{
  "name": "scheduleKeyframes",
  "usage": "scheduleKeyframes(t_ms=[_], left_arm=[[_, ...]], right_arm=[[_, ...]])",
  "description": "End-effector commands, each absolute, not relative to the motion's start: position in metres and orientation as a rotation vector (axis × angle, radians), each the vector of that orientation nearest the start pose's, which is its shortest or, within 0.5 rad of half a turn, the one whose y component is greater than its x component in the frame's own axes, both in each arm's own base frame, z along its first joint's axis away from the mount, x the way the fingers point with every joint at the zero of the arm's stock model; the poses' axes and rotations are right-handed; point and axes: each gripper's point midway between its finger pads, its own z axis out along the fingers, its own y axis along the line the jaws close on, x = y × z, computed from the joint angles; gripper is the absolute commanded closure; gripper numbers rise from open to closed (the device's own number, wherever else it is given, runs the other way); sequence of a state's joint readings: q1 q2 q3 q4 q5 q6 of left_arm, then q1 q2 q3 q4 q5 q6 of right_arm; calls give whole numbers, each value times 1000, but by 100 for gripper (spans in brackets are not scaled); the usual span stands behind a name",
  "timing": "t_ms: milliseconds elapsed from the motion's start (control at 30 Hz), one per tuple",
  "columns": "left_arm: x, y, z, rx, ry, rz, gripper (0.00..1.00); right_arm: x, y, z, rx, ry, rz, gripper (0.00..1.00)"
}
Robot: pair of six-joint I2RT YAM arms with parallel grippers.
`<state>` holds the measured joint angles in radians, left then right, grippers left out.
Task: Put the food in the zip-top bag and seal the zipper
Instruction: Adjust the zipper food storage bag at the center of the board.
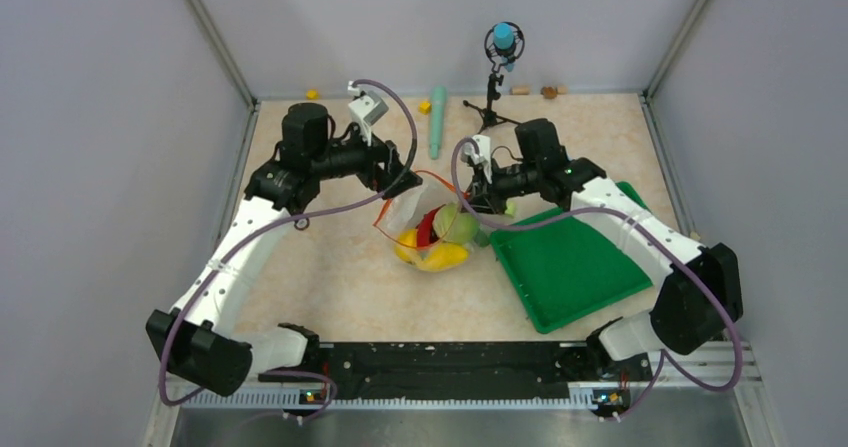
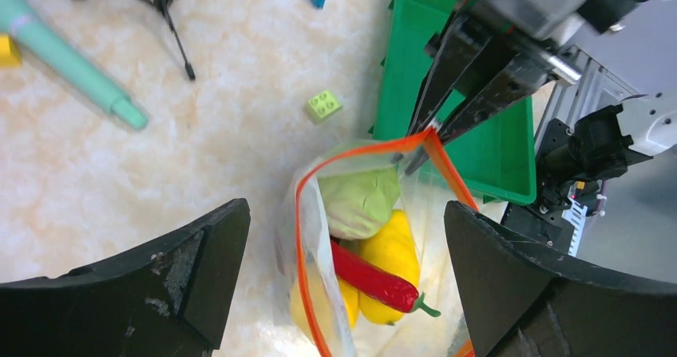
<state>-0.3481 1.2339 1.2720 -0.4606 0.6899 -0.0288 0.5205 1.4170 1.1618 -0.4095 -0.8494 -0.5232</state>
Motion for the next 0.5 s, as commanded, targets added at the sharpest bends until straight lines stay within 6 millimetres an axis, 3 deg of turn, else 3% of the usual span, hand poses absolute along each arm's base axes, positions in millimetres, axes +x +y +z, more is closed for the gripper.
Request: scheduleKeyframes(t_ms=[0,133,300,467], left_arm=[[285,-243,357,920,1605,-965,3],[286,-260,363,991,1553,-996,3],[288,-292,357,1052,1567,-1116,3],[284,-310,348,1116,1586,-1214,3]], right_arm=[[251,286,237,-1448,1584,1008,100],[269,284,246,-1309,1718,952,100],[279,285,257,-1165,1798,953,100],[293,286,263,-1069,1839,923,100]])
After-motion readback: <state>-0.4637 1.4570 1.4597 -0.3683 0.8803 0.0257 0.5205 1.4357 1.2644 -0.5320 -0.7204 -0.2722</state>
